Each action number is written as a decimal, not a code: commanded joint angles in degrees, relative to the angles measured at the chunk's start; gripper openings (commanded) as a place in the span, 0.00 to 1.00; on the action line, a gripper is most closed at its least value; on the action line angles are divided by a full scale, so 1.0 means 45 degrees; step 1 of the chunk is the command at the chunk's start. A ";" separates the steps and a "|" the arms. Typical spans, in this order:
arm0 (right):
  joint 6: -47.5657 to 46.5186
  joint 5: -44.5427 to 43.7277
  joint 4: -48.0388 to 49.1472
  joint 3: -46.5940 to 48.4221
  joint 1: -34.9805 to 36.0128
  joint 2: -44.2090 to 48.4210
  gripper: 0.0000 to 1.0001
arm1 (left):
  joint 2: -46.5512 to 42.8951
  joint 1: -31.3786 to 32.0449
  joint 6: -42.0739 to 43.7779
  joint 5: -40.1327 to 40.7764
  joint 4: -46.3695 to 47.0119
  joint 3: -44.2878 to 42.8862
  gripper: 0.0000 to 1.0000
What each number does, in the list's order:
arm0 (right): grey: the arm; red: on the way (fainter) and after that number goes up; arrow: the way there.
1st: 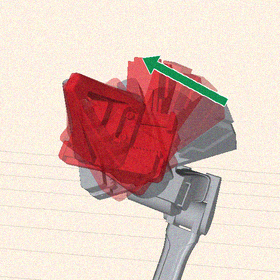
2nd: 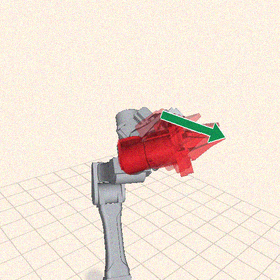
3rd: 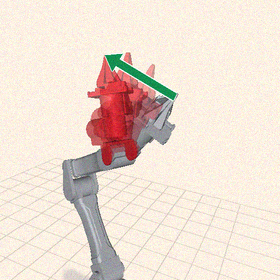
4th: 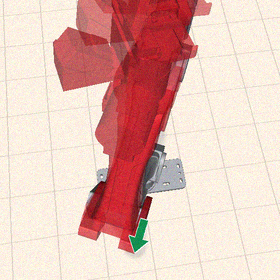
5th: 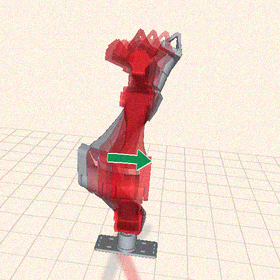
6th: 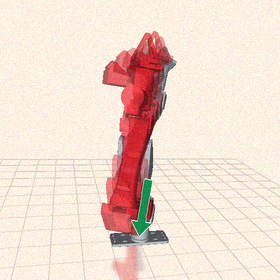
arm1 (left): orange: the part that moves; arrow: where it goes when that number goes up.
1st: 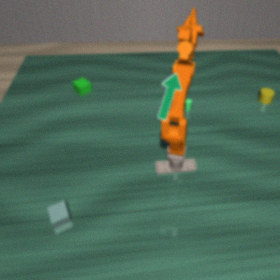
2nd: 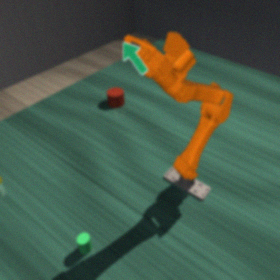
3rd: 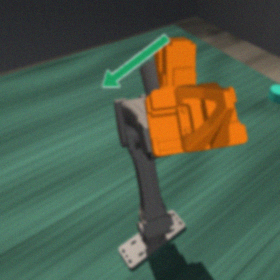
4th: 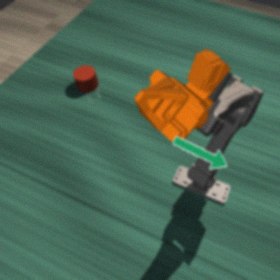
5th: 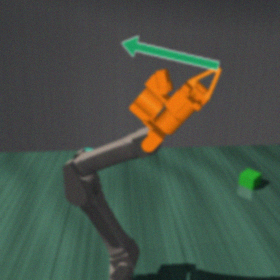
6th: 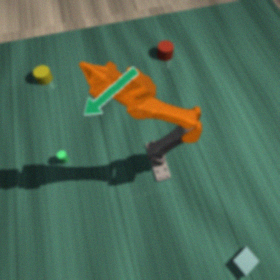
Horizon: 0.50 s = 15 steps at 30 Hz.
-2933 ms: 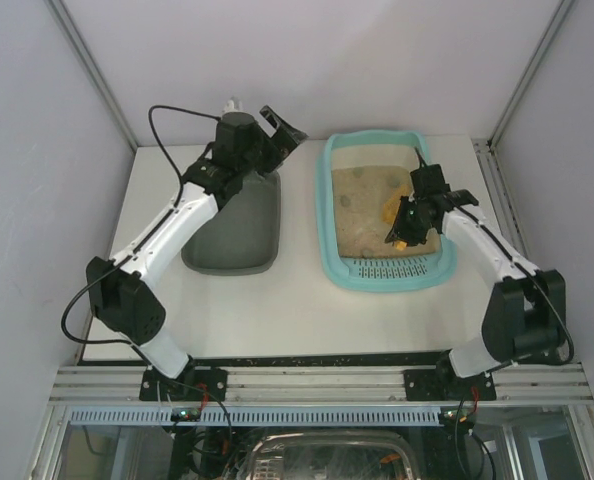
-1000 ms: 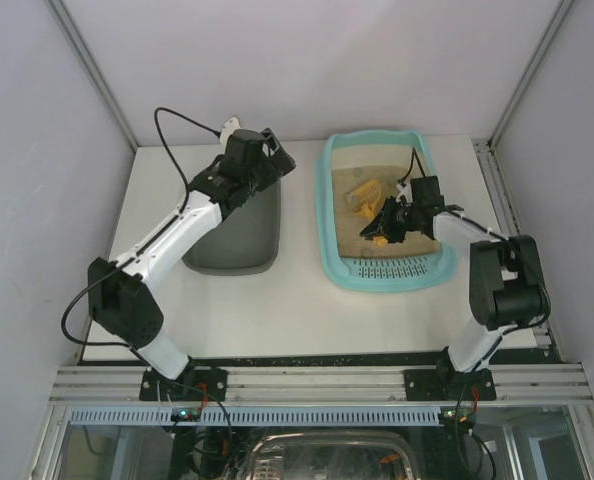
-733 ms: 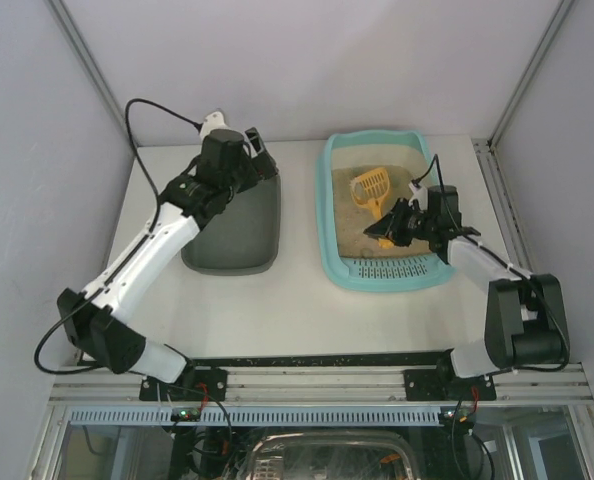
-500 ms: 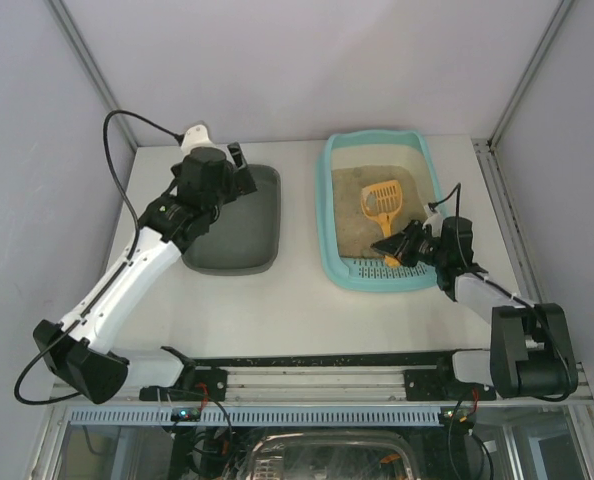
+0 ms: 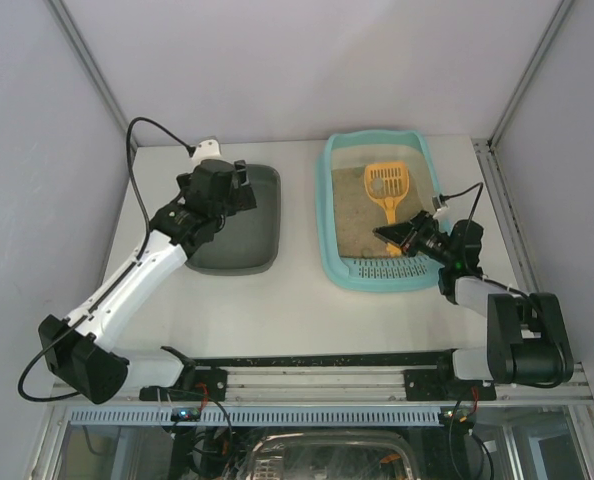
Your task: Clean the litter box
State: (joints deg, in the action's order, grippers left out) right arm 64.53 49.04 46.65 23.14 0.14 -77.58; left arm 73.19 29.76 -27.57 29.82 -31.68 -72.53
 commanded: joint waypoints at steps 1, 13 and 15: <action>0.0370 0.0290 0.0937 0.0468 -0.0369 0.0115 0.00 | 0.0119 -0.0080 0.0366 0.0278 0.0132 -0.0350 1.00; 0.0833 0.0331 0.0620 0.1012 -0.0376 -0.0396 0.00 | 0.0607 -0.1006 -0.0101 -0.0445 -0.0682 -0.0922 1.00; 0.0532 0.0319 0.0041 0.1355 -0.0274 -0.0540 0.00 | 0.0747 -0.1218 -0.0178 -0.0802 -0.0879 -0.1067 1.00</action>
State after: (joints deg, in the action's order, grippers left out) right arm 66.96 50.61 46.13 26.24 -0.80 -80.44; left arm 75.20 26.85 -27.57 28.84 -34.30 -73.01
